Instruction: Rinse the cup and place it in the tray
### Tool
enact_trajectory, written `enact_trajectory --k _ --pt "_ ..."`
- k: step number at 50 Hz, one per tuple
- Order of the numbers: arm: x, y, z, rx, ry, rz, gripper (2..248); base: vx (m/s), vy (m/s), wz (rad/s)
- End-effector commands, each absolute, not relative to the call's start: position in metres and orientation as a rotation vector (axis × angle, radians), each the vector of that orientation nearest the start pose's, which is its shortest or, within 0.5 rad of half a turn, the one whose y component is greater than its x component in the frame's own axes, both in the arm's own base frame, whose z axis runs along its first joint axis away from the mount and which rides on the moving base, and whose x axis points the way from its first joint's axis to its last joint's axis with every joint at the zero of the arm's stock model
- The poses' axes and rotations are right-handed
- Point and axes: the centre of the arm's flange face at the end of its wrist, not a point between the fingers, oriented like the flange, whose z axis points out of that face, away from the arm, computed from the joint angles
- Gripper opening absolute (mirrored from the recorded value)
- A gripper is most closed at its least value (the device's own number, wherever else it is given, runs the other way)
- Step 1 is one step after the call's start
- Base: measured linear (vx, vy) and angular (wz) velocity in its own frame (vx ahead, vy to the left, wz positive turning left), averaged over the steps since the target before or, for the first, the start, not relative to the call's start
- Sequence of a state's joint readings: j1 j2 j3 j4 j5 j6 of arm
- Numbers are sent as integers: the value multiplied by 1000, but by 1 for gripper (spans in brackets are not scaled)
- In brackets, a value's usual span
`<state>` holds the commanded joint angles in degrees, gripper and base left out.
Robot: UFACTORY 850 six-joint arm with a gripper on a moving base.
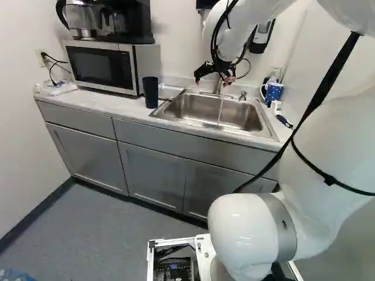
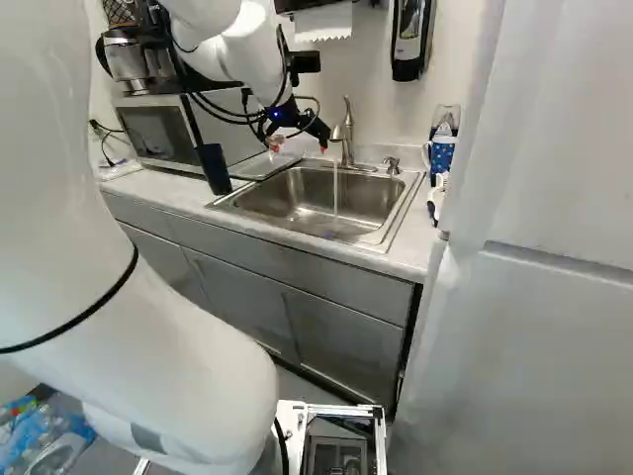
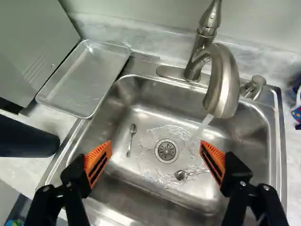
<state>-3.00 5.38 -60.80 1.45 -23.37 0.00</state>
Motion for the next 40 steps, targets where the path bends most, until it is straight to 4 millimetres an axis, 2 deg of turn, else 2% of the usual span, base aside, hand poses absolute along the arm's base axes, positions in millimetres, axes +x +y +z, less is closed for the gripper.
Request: enact_trajectory --k 40 --pt "472 41 651 -2879 -94 -1127 247 0 0 0"
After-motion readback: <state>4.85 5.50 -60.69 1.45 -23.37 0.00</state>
